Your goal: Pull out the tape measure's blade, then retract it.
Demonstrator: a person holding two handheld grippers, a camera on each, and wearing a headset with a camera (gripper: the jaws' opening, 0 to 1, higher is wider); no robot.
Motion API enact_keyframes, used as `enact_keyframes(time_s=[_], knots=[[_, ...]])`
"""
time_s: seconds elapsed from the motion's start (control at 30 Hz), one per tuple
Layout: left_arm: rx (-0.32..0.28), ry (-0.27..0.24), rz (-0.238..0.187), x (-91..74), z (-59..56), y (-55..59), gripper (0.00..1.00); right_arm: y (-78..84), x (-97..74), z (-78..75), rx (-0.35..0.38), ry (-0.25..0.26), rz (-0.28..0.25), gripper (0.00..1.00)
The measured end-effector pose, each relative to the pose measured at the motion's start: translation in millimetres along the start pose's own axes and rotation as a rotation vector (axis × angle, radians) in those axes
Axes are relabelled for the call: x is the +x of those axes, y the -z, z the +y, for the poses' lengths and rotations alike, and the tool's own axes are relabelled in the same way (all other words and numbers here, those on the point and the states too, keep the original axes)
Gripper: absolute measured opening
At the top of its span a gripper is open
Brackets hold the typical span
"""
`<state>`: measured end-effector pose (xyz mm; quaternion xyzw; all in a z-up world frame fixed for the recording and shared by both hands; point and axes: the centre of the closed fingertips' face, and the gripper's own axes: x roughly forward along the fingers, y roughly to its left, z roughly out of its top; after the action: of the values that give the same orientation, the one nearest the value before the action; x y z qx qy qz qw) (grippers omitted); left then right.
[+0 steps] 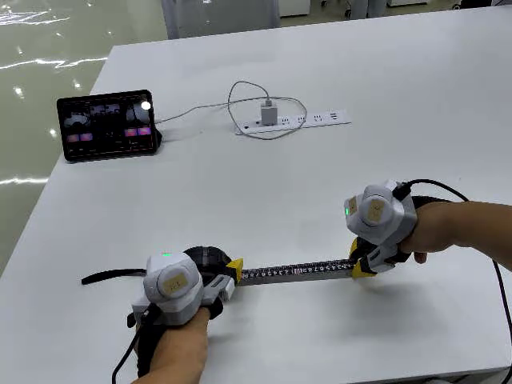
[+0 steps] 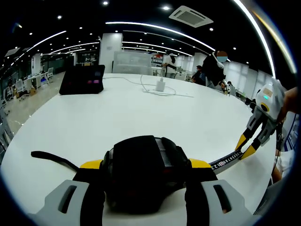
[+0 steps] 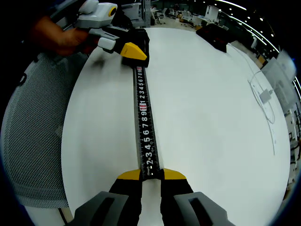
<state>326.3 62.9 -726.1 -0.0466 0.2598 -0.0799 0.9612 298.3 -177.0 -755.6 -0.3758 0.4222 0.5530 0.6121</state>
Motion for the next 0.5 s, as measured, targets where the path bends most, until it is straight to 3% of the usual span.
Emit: enact_keyframes(time_s=[0.5], knots=[[-0.015, 0.034, 0.006, 1.8, -0.3, -0.9, 0.65, -3.8, 1.0, 0.1, -0.003, -0.004, -0.007, 0.11]])
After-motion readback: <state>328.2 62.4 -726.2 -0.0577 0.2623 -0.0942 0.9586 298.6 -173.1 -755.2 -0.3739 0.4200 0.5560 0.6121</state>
